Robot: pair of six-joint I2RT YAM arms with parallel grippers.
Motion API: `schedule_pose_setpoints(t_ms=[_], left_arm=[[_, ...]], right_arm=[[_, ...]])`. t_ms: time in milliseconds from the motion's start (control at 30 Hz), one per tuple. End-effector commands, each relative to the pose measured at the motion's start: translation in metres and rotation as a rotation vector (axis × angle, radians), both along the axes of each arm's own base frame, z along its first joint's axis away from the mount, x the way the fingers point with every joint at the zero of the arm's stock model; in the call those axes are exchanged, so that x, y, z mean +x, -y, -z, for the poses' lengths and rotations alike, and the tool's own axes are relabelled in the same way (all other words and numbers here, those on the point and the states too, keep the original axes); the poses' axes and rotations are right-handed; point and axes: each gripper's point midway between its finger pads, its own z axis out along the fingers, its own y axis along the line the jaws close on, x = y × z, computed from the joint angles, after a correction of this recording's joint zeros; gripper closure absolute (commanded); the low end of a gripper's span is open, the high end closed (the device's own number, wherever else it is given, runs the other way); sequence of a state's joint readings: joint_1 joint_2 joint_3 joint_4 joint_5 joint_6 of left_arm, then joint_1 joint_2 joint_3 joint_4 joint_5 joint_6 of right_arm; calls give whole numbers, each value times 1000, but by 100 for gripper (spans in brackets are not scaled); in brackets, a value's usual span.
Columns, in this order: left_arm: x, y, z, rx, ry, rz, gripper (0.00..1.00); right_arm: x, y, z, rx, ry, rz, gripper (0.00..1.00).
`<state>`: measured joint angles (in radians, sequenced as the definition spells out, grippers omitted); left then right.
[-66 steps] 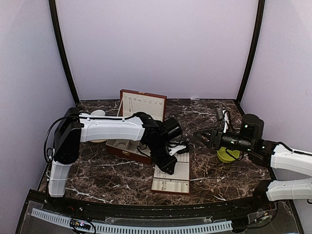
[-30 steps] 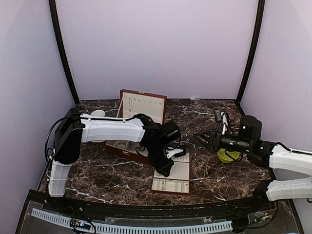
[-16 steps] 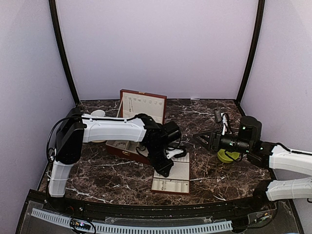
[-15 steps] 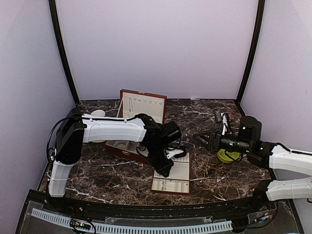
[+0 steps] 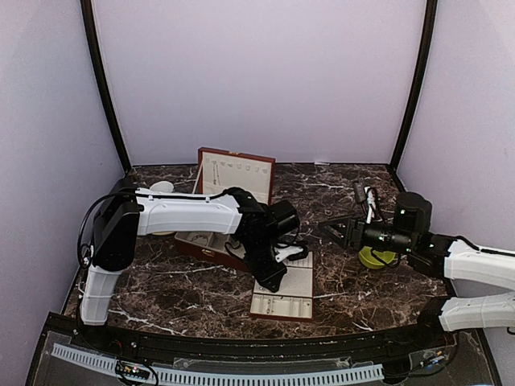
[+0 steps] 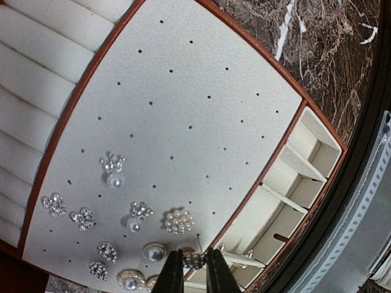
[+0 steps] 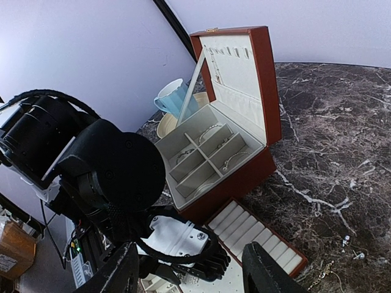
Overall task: Organize the mixed jewelry
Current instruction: Insert the earring into the earring holder.
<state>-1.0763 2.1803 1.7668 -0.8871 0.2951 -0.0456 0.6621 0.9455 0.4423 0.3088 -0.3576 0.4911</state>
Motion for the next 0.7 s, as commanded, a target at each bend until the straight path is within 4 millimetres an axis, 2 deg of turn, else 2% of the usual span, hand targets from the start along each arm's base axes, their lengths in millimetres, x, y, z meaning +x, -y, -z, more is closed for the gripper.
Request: schedule_pose_setpoints(t_ms=[0,667], left_arm=[[0,5,0,-3,16,6,91],[0,6,3,-5,7,-1,89]], right_arm=[[3,2,-7,23,32,16,42],[2,3,-4,21,28,16,42]])
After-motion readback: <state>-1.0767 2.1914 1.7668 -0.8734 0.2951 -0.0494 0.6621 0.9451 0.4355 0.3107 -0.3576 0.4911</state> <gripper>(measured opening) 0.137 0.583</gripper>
